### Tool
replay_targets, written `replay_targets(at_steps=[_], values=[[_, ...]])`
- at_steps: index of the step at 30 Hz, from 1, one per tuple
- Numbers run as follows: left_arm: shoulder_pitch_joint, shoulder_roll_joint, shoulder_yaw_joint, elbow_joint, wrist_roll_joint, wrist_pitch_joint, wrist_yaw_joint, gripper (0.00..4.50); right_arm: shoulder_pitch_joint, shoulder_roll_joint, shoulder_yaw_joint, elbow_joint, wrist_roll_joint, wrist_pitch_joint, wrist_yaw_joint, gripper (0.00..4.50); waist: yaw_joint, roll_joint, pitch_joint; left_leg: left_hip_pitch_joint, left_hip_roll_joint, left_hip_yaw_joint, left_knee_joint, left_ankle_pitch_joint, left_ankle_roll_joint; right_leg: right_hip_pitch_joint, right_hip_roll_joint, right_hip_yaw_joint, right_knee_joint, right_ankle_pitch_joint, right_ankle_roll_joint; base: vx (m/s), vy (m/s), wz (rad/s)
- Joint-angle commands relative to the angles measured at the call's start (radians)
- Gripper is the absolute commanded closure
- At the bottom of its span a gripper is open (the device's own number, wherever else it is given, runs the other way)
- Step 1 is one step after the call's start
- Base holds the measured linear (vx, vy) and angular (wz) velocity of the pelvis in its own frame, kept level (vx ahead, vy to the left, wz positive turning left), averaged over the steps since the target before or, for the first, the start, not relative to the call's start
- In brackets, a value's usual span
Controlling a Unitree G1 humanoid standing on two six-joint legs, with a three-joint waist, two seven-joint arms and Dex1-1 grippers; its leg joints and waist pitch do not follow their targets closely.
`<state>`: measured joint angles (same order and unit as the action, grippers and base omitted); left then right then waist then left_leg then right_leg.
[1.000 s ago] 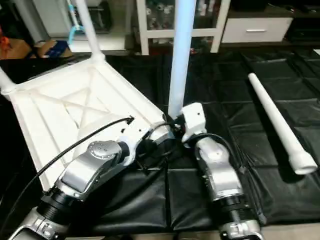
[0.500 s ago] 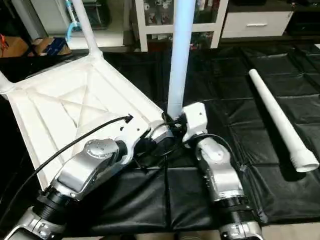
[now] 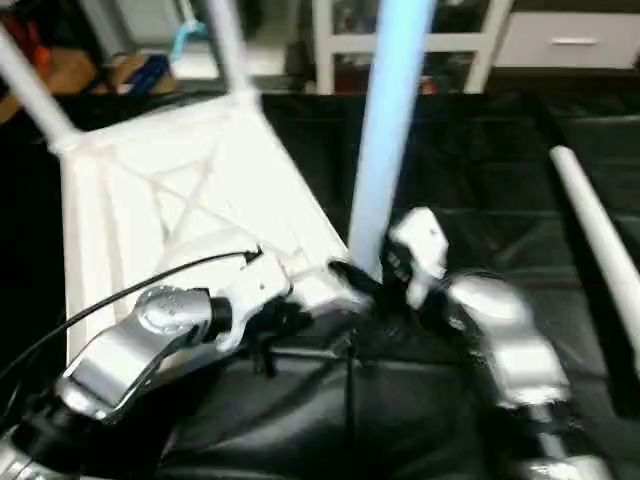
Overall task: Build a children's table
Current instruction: Rotate leg to tighten
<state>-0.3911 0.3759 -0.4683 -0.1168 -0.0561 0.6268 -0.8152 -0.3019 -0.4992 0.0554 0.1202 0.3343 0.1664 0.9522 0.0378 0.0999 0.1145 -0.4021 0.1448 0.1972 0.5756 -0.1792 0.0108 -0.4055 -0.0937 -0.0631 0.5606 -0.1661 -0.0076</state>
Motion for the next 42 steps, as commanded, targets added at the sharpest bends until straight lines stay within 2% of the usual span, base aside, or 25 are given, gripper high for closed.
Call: replay_targets(at_steps=[1, 2, 3, 5, 7, 10, 12, 18, 22, 24, 25, 28, 30, 35, 38, 39, 40, 41, 42], values=[[0.038, 0.034, -0.044, 0.012, -0.009, 0.021, -0.061, 4.5, 0.021, -0.04, -0.013, -0.019, 0.023, 0.012, 0.058, 0.97, -0.002, -0.012, -0.072, 0.034, 0.087, -0.036, -0.05, -0.028, 0.2, 0.042, -0.061, 0.043, -0.024, 0.046, -0.287, 0.0, 0.0, 0.0], [0.04, 0.044, -0.048, 0.011, -0.008, 0.009, -0.072, 4.5, 0.028, -0.054, -0.009, -0.026, 0.028, 0.011, 0.085, 0.97, -0.001, -0.012, -0.071, 0.032, 0.087, -0.036, -0.051, -0.034, 0.202, 0.042, -0.061, 0.043, -0.026, 0.029, -0.287, 0.0, 0.0, 0.0], [0.044, 0.055, -0.051, 0.005, -0.012, 0.006, -0.087, 4.5, 0.035, -0.068, -0.004, -0.035, 0.031, 0.01, 0.112, 0.97, 0.001, -0.017, -0.069, 0.031, 0.088, -0.038, -0.054, -0.062, 0.196, 0.045, -0.063, 0.042, -0.03, -0.019, -0.282, 0.0, 0.0, 0.0], [0.048, 0.068, -0.054, -0.004, -0.017, 0.002, -0.104, 4.5, 0.044, -0.085, 0.004, -0.046, 0.035, 0.009, 0.143, 0.97, -0.001, -0.017, -0.064, 0.032, 0.09, -0.038, -0.061, -0.117, 0.172, 0.044, -0.063, 0.042, -0.038, -0.102, -0.273, 0.0, 0.0, 0.0], [0.05, 0.073, -0.053, -0.01, -0.02, 0.002, -0.108, 4.5, 0.047, -0.092, 0.006, -0.05, 0.039, 0.011, 0.157, 0.97, -0.006, -0.017, -0.058, 0.036, 0.091, -0.038, -0.069, -0.21, 0.123, 0.04, -0.062, 0.045, -0.049, -0.212, -0.257, 0.0, 0.0, 0.0], [0.051, 0.077, -0.048, -0.018, -0.026, 0.003, -0.11, 4.5, 0.043, -0.093, 0.018, -0.043, 0.031, -0.005, 0.175, 0.97, -0.008, -0.016, -0.058, 0.04, 0.09, -0.038, -0.073, -0.246, 0.087, 0.037, -0.06, 0.047, -0.053, -0.246, -0.24, 0.0, 0.0, 0.0], [0.052, 0.079, -0.047, -0.02, -0.027, 0.002, -0.11, 4.5, 0.041, -0.091, 0.022, -0.038, 0.028, -0.009, 0.176, 0.97, -0.009, -0.017, -0.059, 0.039, 0.089, -0.038, -0.073, -0.243, 0.082, 0.037, -0.06, 0.048, -0.053, -0.236, -0.238, 0.0, 0.0, 0.0], [0.052, 0.081, -0.049, -0.027, -0.031, 0.003, -0.119, 4.5, 0.031, -0.072, 0.034, -0.004, 0.007, -0.042, 0.178, 1.11, -0.009, -0.018, -0.064, 0.032, 0.086, -0.038, -0.065, -0.191, 0.108, 0.04, -0.062, 0.048, -0.043, -0.178, -0.251, 0.0, 0.0, 0.0], [0.052, 0.08, -0.048, -0.026, -0.029, 0.003, -0.12, 4.5, 0.03, -0.072, 0.034, 0.004, 0.006, -0.045, 0.19, 1.5, -0.007, -0.016, -0.066, 0.032, 0.086, -0.038, -0.061, -0.175, 0.123, 0.041, -0.062, 0.048, -0.042, -0.169, -0.258, 0.0, 0.0, 0.0], [0.051, 0.08, -0.048, -0.024, -0.028, 0.003, -0.119, 4.5, 0.031, -0.073, 0.034, 0.007, 0.007, -0.045, 0.193, 1.58, -0.008, -0.017, -0.064, 0.032, 0.087, -0.039, -0.063, -0.181, 0.122, 0.041, -0.061, 0.048, -0.042, -0.179, -0.256, 0.0, 0.0, 0.0], [0.051, 0.08, -0.048, -0.023, -0.028, 0.003, -0.119, 4.5, 0.031, -0.074, 0.035, 0.008, 0.009, -0.044, 0.197, 1.8, -0.008, -0.016, -0.065, 0.032, 0.087, -0.038, -0.063, -0.185, 0.12, 0.041, -0.061, 0.047, -0.043, -0.184, -0.256, 0.0, 0.0, 0.0], [0.049, 0.08, -0.05, -0.021, -0.028, 0.003, -0.118, 4.5, 0.034, -0.075, 0.037, 0.008, 0.013, -0.041, 0.201, 1.94, -0.009, -0.018, -0.065, 0.032, 0.087, -0.039, -0.063, -0.194, 0.115, 0.041, -0.06, 0.047, -0.043, -0.189, -0.255, 0.0, 0.0, 0.0], [0.049, 0.079, -0.052, -0.021, -0.029, 0.003, -0.118, 4.5, 0.036, -0.075, 0.038, 0.007, 0.015, -0.041, 0.203, 2.21, -0.008, -0.016, -0.066, 0.032, 0.086, -0.039, -0.062, -0.187, 0.117, 0.041, -0.061, 0.048, -0.042, -0.183, -0.257, 0.0, 0.0, 0.0], [0.048, 0.079, -0.054, -0.021, -0.03, 0.006, -0.12, 4.5, 0.041, -0.064, 0.036, 0.013, 0.011, -0.042, 0.195, 2.32, -0.008, -0.017, -0.067, 0.031, 0.086, -0.038, -0.059, -0.176, 0.124, 0.042, -0.062, 0.048, -0.04, -0.175, -0.26, 0.0, 0.0, 0.0], [0.048, 0.062, -0.047, -0.017, -0.031, 0.023, -0.101, 4.5, 0.027, -0.026, 0.027, 0.066, -0.048, -0.034, 0.071, 2.37, -0.01, -0.016, -0.066, 0.031, 0.085, -0.038, -0.06, -0.193, 0.115, 0.039, -0.06, 0.047, -0.042, -0.2, -0.258, 0.0, 0.0, 0.0], [0.046, 0.052, -0.043, -0.011, -0.03, 0.033, -0.087, 4.5, 0.02, -0.012, 0.027, 0.087, -0.078, -0.033, 0.017, 2.38, -0.012, -0.015, -0.062, 0.031, 0.086, -0.038, -0.064, -0.223, 0.1, 0.037, -0.06, 0.047, -0.045, -0.238, -0.253, 0.0, 0.0, 0.0], [0.046, 0.052, -0.043, -0.011, -0.03, 0.033, -0.087, 4.5, 0.02, -0.012, 0.027, 0.087, -0.078, -0.033, 0.017, 2.39, -0.012, -0.015, -0.062, 0.031, 0.086, -0.038, -0.064, -0.223, 0.1, 0.037, -0.06, 0.047, -0.045, -0.238, -0.253, 0.0, 0.0, 0.0], [0.041, 0.038, -0.036, 0.0, -0.024, 0.042, -0.064, 4.5, 0.014, 0.002, 0.026, 0.105, -0.103, -0.025, -0.037, 2.4, -0.022, -0.019, -0.054, 0.027, 0.084, -0.042, -0.07, -0.289, 0.067, 0.04, -0.061, 0.046, -0.051, -0.329, -0.229, 0.0, 0.0, 0.0], [0.028, 0.007, -0.02, 0.031, -0.007, 0.053, -0.012, 4.5, 0.006, 0.032, 0.015, 0.128, -0.124, 0.001, -0.125, 2.4, -0.029, -0.016, -0.05, 0.032, 0.081, -0.043, -0.073, -0.345, 0.039, 0.035, -0.061, 0.046, -0.057, -0.402, -0.21, 0.0, 0.0, 0.0]])
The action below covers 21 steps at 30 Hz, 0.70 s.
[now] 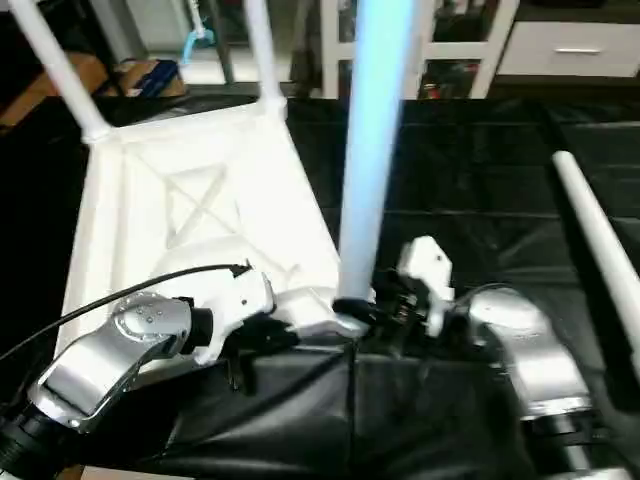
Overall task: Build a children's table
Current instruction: Rotate leg to tighten
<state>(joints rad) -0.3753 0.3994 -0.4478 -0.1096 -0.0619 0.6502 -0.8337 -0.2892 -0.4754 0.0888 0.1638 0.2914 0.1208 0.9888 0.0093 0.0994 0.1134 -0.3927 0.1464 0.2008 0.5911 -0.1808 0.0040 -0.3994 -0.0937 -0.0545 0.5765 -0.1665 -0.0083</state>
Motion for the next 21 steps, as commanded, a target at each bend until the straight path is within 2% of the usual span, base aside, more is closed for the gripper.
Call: replay_targets(at_steps=[1, 2, 3, 4, 5, 6, 7, 10, 11, 12, 13, 15, 16, 17, 18, 20, 21], values=[[-0.003, -0.052, -0.021, 0.057, 0.012, 0.043, 0.062, 4.5, -0.015, 0.038, -0.029, 0.103, -0.096, 0.074, -0.241, 2.41, -0.01, -0.016, -0.043, 0.028, 0.078, -0.051, -0.091, -0.408, 0.013, 0.023, -0.059, 0.036, -0.08, -0.475, -0.187, 0.0, 0.0, 0.0], [-0.004, -0.056, -0.019, 0.06, 0.014, 0.045, 0.068, 4.5, -0.016, 0.042, -0.03, 0.105, -0.097, 0.077, -0.248, 2.41, -0.015, -0.017, -0.041, 0.029, 0.075, -0.053, -0.092, -0.435, -0.002, 0.021, -0.059, 0.035, -0.083, -0.509, -0.174, -0.057, 0.007, -0.08], [-0.027, -0.11, 0.012, 0.109, 0.029, 0.061, 0.147, 4.5, -0.026, 0.093, -0.05, 0.123, -0.117, 0.106, -0.371, 2.41, -0.024, -0.021, -0.038, 0.026, 0.072, -0.059, -0.092, -0.471, -0.023, 0.023, -0.062, 0.034, -0.087, -0.574, -0.144, -0.064, 0.01, -0.11], [-0.042, -0.142, 0.028, 0.137, 0.035, 0.067, 0.189, 4.5, -0.031, 0.126, -0.06, 0.132, -0.131, 0.113, -0.445, 2.41, -0.032, -0.018, -0.035, 0.032, 0.068, -0.064, -0.093, -0.521, -0.037, 0.014, -0.061, 0.029, -0.097, -0.643, -0.113, -0.064, 0.01, -0.11], [-0.043, -0.145, 0.03, 0.139, 0.035, 0.067, 0.192, 4.5, -0.032, 0.13, -0.061, 0.133, -0.133, 0.113, -0.453, 2.41, -0.036, -0.018, -0.035, 0.035, 0.067, -0.067, -0.092, -0.54, -0.046, 0.011, -0.062, 0.028, -0.1, -0.667, -0.098, -0.062, 0.009, -0.11], [-0.065, -0.193, 0.048, 0.184, 0.045, 0.058, 0.252, 4.5, -0.036, 0.185, -0.071, 0.144, -0.165, 0.113, -0.57, 2.41, -0.045, -0.02, -0.032, 0.032, 0.065, -0.072, -0.093, -0.572, -0.051, 0.01, -0.061, 0.023, -0.106, -0.697, -0.074, -0.056, 0.01, -0.12], [-0.073, -0.21, 0.052, 0.201, 0.05, 0.051, 0.273, 4.5, -0.037, 0.205, -0.073, 0.149, -0.172, 0.112, -0.604, 2.42, -0.049, -0.015, -0.03, 0.036, 0.063, -0.076, -0.095, -0.609, -0.06, 0.006, -0.06, 0.015, -0.114, -0.726, -0.054, -0.056, 0.01, -0.12], [-0.086, -0.241, 0.052, 0.235, 0.058, 0.029, 0.303, 4.5, -0.044, 0.256, -0.076, 0.157, -0.196, 0.093, -0.68, 2.43, -0.062, -0.008, -0.028, 0.038, 0.064, -0.092, -0.108, -0.7, -0.073, 0.012, -0.056, -0.005, -0.123, -0.698, -0.026, 0.0, 0.0, 0.0], [-0.09, -0.256, 0.05, 0.242, 0.06, 0.024, 0.308, 4.5, -0.049, 0.283, -0.075, 0.158, -0.208, 0.076, -0.714, 2.43, -0.063, -0.007, -0.027, 0.042, 0.064, -0.093, -0.109, -0.717, -0.077, 0.008, -0.054, -0.005, -0.126, -0.689, -0.026, 0.0, 0.0, 0.0], [-0.091, -0.258, 0.05, 0.243, 0.06, 0.023, 0.309, 4.5, -0.051, 0.287, -0.074, 0.158, -0.209, 0.073, -0.719, 2.43, -0.07, -0.007, -0.024, 0.05, 0.062, -0.096, -0.113, -0.757, -0.081, 0.005, -0.048, -0.017, -0.134, -0.674, -0.024, 0.0, 0.0, 0.0], [-0.09, -0.26, 0.049, 0.24, 0.064, 0.024, 0.308, 4.5, -0.055, 0.3, -0.071, 0.158, -0.202, 0.06, -0.718, 2.43, -0.071, -0.002, -0.022, 0.05, 0.066, -0.097, -0.124, -0.788, -0.082, 0.013, -0.045, -0.022, -0.129, -0.644, -0.023, 0.0, 0.0, 0.0], [-0.088, -0.263, 0.052, 0.242, 0.068, 0.025, 0.313, 4.5, -0.058, 0.309, -0.063, 0.152, -0.197, 0.045, -0.722, 2.43, -0.07, 0.002, -0.022, 0.044, 0.074, -0.098, -0.14, -0.809, -0.091, 0.027, -0.047, -0.019, -0.112, -0.562, -0.039, 0.0, 0.0, 0.0], [-0.088, -0.264, 0.053, 0.244, 0.07, 0.026, 0.315, 4.5, -0.059, 0.311, -0.061, 0.151, -0.196, 0.042, -0.725, 2.44, -0.069, 0.003, -0.022, 0.045, 0.073, -0.096, -0.142, -0.809, -0.093, 0.025, -0.048, -0.017, -0.112, -0.551, -0.045, 0.0, 0.0, 0.0], [-0.088, -0.26, 0.051, 0.246, 0.071, 0.024, 0.313, 4.5, -0.061, 0.316, -0.051, 0.144, -0.175, 0.036, -0.686, 2.44, -0.066, 0.001, -0.02, 0.053, 0.068, -0.091, -0.135, -0.799, -0.094, 0.011, -0.055, -0.011, -0.122, -0.567, -0.052, 0.0, 0.0, 0.0], [-0.085, -0.251, 0.051, 0.239, 0.068, 0.022, 0.306, 4.5, -0.06, 0.316, -0.047, 0.127, -0.14, 0.022, -0.624, 2.44, -0.068, -0.001, -0.019, 0.053, 0.062, -0.091, -0.126, -0.777, -0.083, 0.011, -0.064, -0.011, -0.13, -0.613, -0.049, 0.0, 0.0, 0.0], [-0.08, -0.23, 0.042, 0.225, 0.064, 0.019, 0.284, 4.5, -0.061, 0.306, -0.051, 0.104, -0.103, 0.004, -0.562, 1.75, -0.066, -0.005, -0.02, 0.048, 0.062, -0.092, -0.119, -0.727, -0.065, 0.015, -0.074, -0.008, -0.136, -0.658, -0.038, 0.0, 0.0, 0.0], [-0.077, -0.219, 0.036, 0.218, 0.063, 0.017, 0.271, 4.5, -0.064, 0.3, -0.055, 0.096, -0.092, -0.001, -0.545, 1.75, -0.063, -0.005, -0.022, 0.046, 0.063, -0.091, -0.116, -0.686, -0.052, 0.014, -0.079, -0.002, -0.137, -0.659, -0.042, 0.0, 0.0, 0.0]])
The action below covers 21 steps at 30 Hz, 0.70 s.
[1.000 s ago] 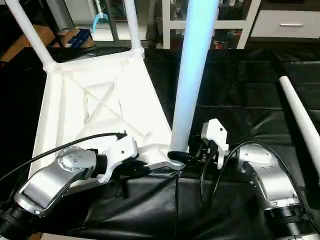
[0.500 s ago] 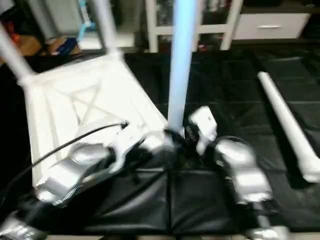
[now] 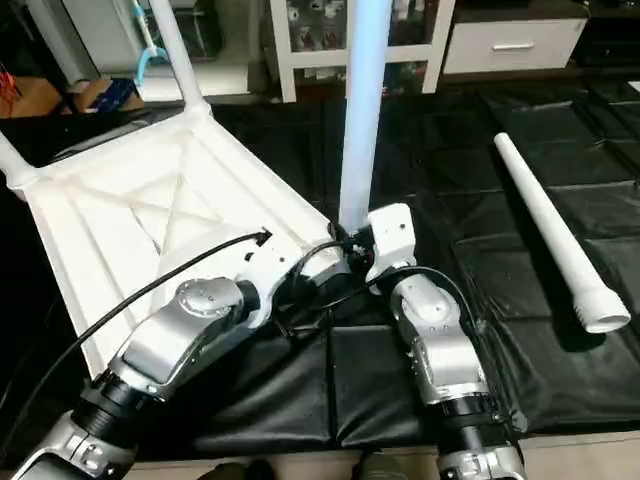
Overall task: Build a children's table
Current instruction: Rotate leg to tighten
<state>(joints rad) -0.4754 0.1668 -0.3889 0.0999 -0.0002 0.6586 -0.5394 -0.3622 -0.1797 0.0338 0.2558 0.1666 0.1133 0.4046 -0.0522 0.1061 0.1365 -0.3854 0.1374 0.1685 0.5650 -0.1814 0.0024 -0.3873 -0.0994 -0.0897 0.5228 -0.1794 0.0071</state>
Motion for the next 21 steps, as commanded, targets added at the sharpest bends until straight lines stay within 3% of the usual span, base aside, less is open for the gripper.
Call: replay_targets(at_steps=[1, 3, 4, 6, 7, 8, 9, 10, 13, 15, 16, 18, 19, 21], values=[[0.029, 0.041, -0.043, -0.004, 0.004, -0.011, -0.062, 4.5, 0.0, -0.014, -0.002, 0.0, 0.033, 0.0, 0.07, 1.75, 0.002, -0.012, -0.047, 0.032, 0.075, -0.057, -0.089, -0.643, -0.041, 0.004, -0.075, 0.038, -0.08, -0.619, -0.072, 0.0, 0.0, 0.0], [0.04, 0.074, -0.068, -0.028, 0.0, -0.018, -0.112, 4.5, -0.008, -0.035, -0.009, -0.002, 0.046, 0.003, 0.104, 1.59, 0.006, -0.012, -0.053, 0.017, 0.081, -0.056, -0.09, -0.567, -0.03, 0.015, -0.076, 0.045, -0.067, -0.52, -0.11, 0.0, 0.0, 0.0], [0.046, 0.096, -0.088, -0.044, -0.004, -0.023, -0.15, 4.5, -0.012, -0.045, -0.013, -0.002, 0.055, 0.006, 0.122, 1.44, 0.012, -0.012, -0.06, 0.013, 0.085, -0.049, -0.088, -0.497, -0.014, 0.015, -0.073, 0.052, -0.055, -0.411, -0.148, 0.0, 0.0, 0.0], [0.065, 0.154, -0.133, -0.091, -0.016, -0.031, -0.241, 4.5, -0.017, -0.075, -0.018, -0.011, 0.097, 0.029, 0.2, 1.3, 0.017, -0.014, -0.059, 0.011, 0.083, -0.035, -0.084, -0.428, 0.018, 0.013, -0.069, 0.055, -0.049, -0.327, -0.193, 0.0, 0.0, 0.0], [0.068, 0.162, -0.137, -0.099, -0.02, -0.031, -0.253, 4.5, -0.016, -0.084, -0.016, -0.014, 0.102, 0.032, 0.217, 1.16, 0.021, -0.016, -0.06, 0.012, 0.082, -0.033, -0.081, -0.411, 0.028, 0.016, -0.072, 0.057, -0.047, -0.329, -0.198, 0.0, 0.0, 0.0], [0.094, 0.221, -0.16, -0.159, -0.051, -0.03, -0.338, 4.5, -0.009, -0.154, 0.0, -0.035, 0.135, 0.06, 0.354, 1.16, 0.028, -0.018, -0.059, 0.017, 0.081, -0.026, -0.075, -0.384, 0.043, 0.01, -0.071, 0.062, -0.046, -0.357, -0.203, 0.0, 0.0, 0.0], [0.103, 0.251, -0.17, -0.187, -0.061, -0.033, -0.374, 4.5, -0.003, -0.197, 0.014, -0.045, 0.132, 0.052, 0.419, 1.01, 0.035, -0.019, -0.063, 0.022, 0.082, -0.027, -0.073, -0.371, 0.051, 0.014, -0.071, 0.063, -0.045, -0.368, -0.205, 0.0, 0.0, 0.0], [0.107, 0.27, -0.177, -0.203, -0.067, -0.037, -0.395, 4.5, 0.001, -0.224, 0.022, -0.049, 0.129, 0.043, 0.459, 0.91, 0.051, -0.016, -0.063, 0.029, 0.09, -0.018, -0.072, -0.324, 0.064, 0.005, -0.064, 0.072, -0.04, -0.341, -0.212, 0.0, 0.0, 0.0], [0.119, 0.304, -0.172, -0.232, -0.081, -0.03, -0.419, 4.5, 0.021, -0.317, 0.047, -0.085, 0.148, 0.048, 0.604, 0.91, 0.071, -0.018, -0.072, 0.041, 0.091, 0.001, -0.062, -0.239, 0.084, 0.003, -0.054, 0.078, -0.023, -0.225, -0.252, 0.067, -0.028, 0.18], [0.123, 0.311, -0.166, -0.236, -0.083, -0.033, -0.424, 4.5, 0.026, -0.342, 0.047, -0.098, 0.162, 0.058, 0.646, 0.91, 0.076, -0.02, -0.077, 0.036, 0.092, 0.005, -0.056, -0.175, 0.106, 0.008, -0.052, 0.08, -0.011, -0.156, -0.268, 0.078, -0.001, 0.11], [0.127, 0.322, -0.163, -0.242, -0.085, -0.035, -0.434, 4.5, 0.029, -0.366, 0.045, -0.109, 0.177, 0.067, 0.686, 0.91, 0.083, -0.017, -0.086, 0.023, 0.092, 0.002, -0.047, -0.066, 0.149, 0.02, -0.051, 0.078, 0.011, -0.051, -0.291, 0.081, 0.007, 0.04], [0.128, 0.335, -0.163, -0.25, -0.092, -0.027, -0.447, 4.5, 0.032, -0.383, 0.047, -0.116, 0.185, 0.066, 0.715, 0.91, 0.084, -0.02, -0.085, 0.016, 0.09, 0.001, -0.037, -0.03, 0.178, 0.017, -0.049, 0.079, 0.023, 0.004, -0.309, 0.063, 0.019, -0.01], [0.129, 0.345, -0.163, -0.257, -0.098, -0.021, -0.455, 4.5, 0.034, -0.395, 0.051, -0.116, 0.192, 0.066, 0.737, 0.91, 0.086, -0.02, -0.09, 0.022, 0.091, 0.002, -0.033, -0.031, 0.185, 0.018, -0.05, 0.079, 0.025, 0.016, -0.317, 0.055, 0.02, 0.01], [0.13, 0.351, -0.159, -0.261, -0.1, -0.017, -0.458, 4.5, 0.036, -0.409, 0.057, -0.109, 0.195, 0.06, 0.765, 0.91, 0.088, -0.019, -0.088, 0.02, 0.09, 0.002, -0.033, -0.034, 0.193, 0.02, -0.05, 0.079, 0.025, 0.012, -0.321, 0.0, 0.0, 0.0]])
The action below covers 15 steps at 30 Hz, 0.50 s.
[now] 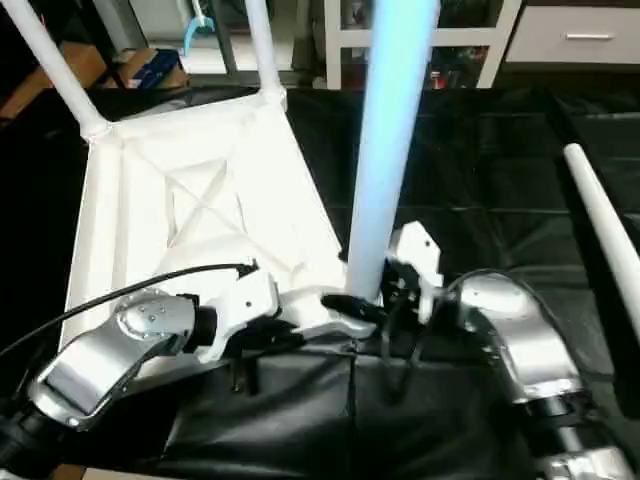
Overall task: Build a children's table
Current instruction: Rotate leg to tighten
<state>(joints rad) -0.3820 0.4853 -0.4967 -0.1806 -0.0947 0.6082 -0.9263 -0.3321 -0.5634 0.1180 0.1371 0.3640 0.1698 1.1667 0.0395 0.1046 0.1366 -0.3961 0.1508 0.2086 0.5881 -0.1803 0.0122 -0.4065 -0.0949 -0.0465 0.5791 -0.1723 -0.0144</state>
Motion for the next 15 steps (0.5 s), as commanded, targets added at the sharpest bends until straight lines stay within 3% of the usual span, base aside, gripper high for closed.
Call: replay_targets(at_steps=[1, 2, 4, 7, 12, 15], values=[[0.036, 0.032, -0.049, 0.019, -0.007, 0.033, -0.072, 4.5, 0.008, -0.028, -0.026, 0.012, -0.002, 0.0, 0.009, 0.91, -0.004, -0.019, -0.082, 0.029, 0.078, -0.038, -0.06, -0.076, 0.175, 0.04, -0.055, 0.035, -0.038, -0.058, -0.292, 0.0, 0.0, 0.0], [0.034, 0.031, -0.049, 0.02, -0.008, 0.034, -0.072, 4.5, 0.01, -0.029, -0.023, 0.01, -0.002, -0.001, 0.012, 0.91, -0.003, -0.019, -0.081, 0.03, 0.078, -0.039, -0.062, -0.096, 0.165, 0.04, -0.056, 0.035, -0.042, -0.088, -0.288, 0.0, 0.0, 0.0], [0.032, 0.029, -0.049, 0.021, -0.01, 0.035, -0.073, 4.5, 0.014, -0.028, -0.021, 0.006, 0.001, 0.002, 0.016, 1.16, -0.005, -0.019, -0.074, 0.034, 0.08, -0.04, -0.071, -0.188, 0.116, 0.038, -0.057, 0.037, -0.054, -0.203, -0.269, 0.0, 0.0, 0.0], [0.031, 0.028, -0.051, 0.02, -0.013, 0.037, -0.073, 4.5, 0.015, -0.03, -0.024, 0.003, 0.009, 0.011, 0.028, 1.28, -0.01, -0.019, -0.072, 0.037, 0.079, -0.042, -0.076, -0.238, 0.076, 0.037, -0.056, 0.04, -0.06, -0.259, -0.247, 0.0, 0.0, 0.0], [0.03, 0.028, -0.054, 0.017, -0.017, 0.039, -0.073, 4.5, 0.02, -0.039, -0.026, 0.005, 0.016, 0.017, 0.045, 1.72, -0.011, -0.019, -0.074, 0.034, 0.078, -0.042, -0.075, -0.219, 0.078, 0.038, -0.056, 0.041, -0.057, -0.224, -0.249, 0.0, 0.0, 0.0], [0.03, 0.026, -0.055, 0.018, -0.017, 0.039, -0.073, 4.5, 0.026, -0.036, -0.024, 0.0, 0.019, 0.021, 0.045, 2.01, -0.009, -0.02, -0.078, 0.032, 0.077, -0.041, -0.07, -0.177, 0.102, 0.041, -0.057, 0.041, -0.054, -0.18, -0.258, 0.0, 0.0, 0.0]])
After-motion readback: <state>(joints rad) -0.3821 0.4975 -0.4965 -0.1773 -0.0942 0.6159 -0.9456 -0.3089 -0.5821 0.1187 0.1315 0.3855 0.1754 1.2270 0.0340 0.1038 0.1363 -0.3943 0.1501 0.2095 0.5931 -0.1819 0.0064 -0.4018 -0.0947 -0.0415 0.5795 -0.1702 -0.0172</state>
